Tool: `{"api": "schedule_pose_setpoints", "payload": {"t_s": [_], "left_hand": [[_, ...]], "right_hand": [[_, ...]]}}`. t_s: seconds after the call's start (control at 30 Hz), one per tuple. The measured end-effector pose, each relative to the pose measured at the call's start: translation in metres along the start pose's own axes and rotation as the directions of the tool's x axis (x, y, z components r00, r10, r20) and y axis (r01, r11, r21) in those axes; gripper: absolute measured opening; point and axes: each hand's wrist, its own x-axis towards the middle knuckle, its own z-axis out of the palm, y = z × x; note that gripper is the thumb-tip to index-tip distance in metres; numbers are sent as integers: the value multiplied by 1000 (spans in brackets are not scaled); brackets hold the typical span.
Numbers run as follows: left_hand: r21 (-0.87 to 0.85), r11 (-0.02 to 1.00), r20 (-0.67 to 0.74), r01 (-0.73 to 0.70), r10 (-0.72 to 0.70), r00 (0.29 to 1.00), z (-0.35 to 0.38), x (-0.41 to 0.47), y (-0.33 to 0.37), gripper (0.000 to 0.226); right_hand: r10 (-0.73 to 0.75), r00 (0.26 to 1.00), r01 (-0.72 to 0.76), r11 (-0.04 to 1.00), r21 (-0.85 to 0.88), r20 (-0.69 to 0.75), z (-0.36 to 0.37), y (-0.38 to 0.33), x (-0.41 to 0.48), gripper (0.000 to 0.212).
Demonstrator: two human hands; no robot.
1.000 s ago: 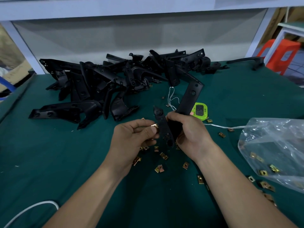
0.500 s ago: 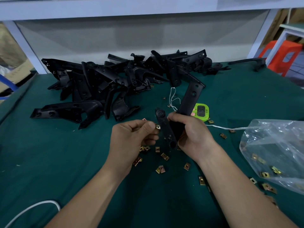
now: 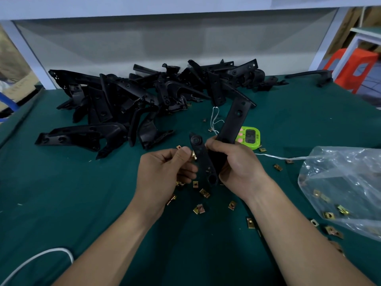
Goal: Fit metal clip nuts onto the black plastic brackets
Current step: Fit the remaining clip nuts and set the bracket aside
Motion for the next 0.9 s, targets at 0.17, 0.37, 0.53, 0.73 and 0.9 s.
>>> {"api": "schedule_pose_setpoints", "payload": {"t_s": [0.17, 0.37, 0.53, 0.73, 0.9], "left_hand": [[11, 1000, -21, -24, 24, 999, -1, -1, 0, 28], [56, 994, 24, -90, 89, 996, -2, 0, -1, 28], [178, 975, 90, -131, 116, 989, -8, 1, 3, 23], [144, 983, 42, -111, 106, 993, -1, -1, -4, 29], [151, 983, 4, -103, 104, 995, 2, -2, -6, 30]], "right_hand": [[-10, 1000, 9, 1000, -12, -17, 3, 0, -2, 12], [-19, 1000, 18, 1000, -24, -18, 5, 0, -4, 7], [-47, 998, 42, 993, -110, -39, 3, 3, -4, 10], [-138, 989, 122, 964, -237, -53, 5, 12, -4, 13], [-181, 979, 149, 946, -288, -88, 5, 12, -4, 10]]}}
